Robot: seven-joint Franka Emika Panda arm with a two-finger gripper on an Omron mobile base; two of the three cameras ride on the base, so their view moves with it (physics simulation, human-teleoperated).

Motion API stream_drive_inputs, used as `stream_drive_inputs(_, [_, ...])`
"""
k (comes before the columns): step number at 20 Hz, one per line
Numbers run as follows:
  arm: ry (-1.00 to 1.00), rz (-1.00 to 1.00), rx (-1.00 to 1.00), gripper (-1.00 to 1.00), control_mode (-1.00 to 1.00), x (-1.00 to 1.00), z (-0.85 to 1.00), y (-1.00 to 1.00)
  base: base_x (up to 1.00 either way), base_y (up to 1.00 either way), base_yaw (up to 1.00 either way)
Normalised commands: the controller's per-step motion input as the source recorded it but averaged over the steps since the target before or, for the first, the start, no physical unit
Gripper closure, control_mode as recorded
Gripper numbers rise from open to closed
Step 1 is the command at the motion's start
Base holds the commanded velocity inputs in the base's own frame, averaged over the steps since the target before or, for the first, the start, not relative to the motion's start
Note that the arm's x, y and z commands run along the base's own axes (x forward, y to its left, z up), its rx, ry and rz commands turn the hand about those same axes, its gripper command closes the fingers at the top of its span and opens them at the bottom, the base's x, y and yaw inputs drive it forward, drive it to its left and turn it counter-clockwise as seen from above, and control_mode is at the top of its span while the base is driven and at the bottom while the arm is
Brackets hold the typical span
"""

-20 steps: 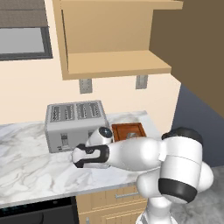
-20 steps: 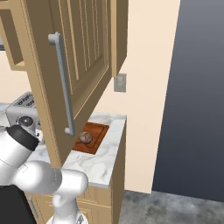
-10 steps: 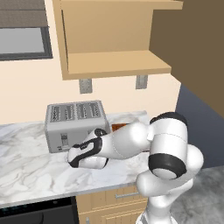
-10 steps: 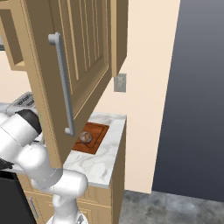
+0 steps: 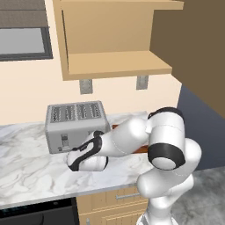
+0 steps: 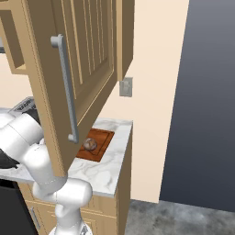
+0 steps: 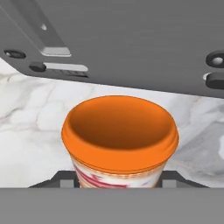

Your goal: Pick the bread, place it on the cutting board, pick the jam, place it on the counter, and close the cabinet.

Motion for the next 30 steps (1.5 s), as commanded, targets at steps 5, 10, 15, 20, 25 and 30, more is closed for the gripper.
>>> stream_drive_inputs(5, [0.00,0.00,0.00,1.00,-1.00,0.00,-0.15,0.02,0.00,0.00,0.00])
stream_drive_inputs(10, [0.01,0.00,0.00,1.00,-1.00,0.00,-0.11,0.01,0.00,0.00,0.00])
stream_drive_inputs(15, [0.04,0.00,0.00,-1.00,-1.00,0.00,-0.04,0.00,0.00,0.00,0.00])
stream_drive_inputs(20, [0.04,0.00,0.00,-1.00,-1.00,0.00,-0.02,0.00,0.00,0.00,0.00])
stream_drive_inputs(25, [0.03,0.00,0.00,-1.00,-1.00,-0.05,-0.10,0.00,0.00,0.00,0.00])
stream_drive_inputs(30, [0.02,0.00,0.00,-1.00,-1.00,-0.16,-0.08,0.00,0.00,0.00,0.00])
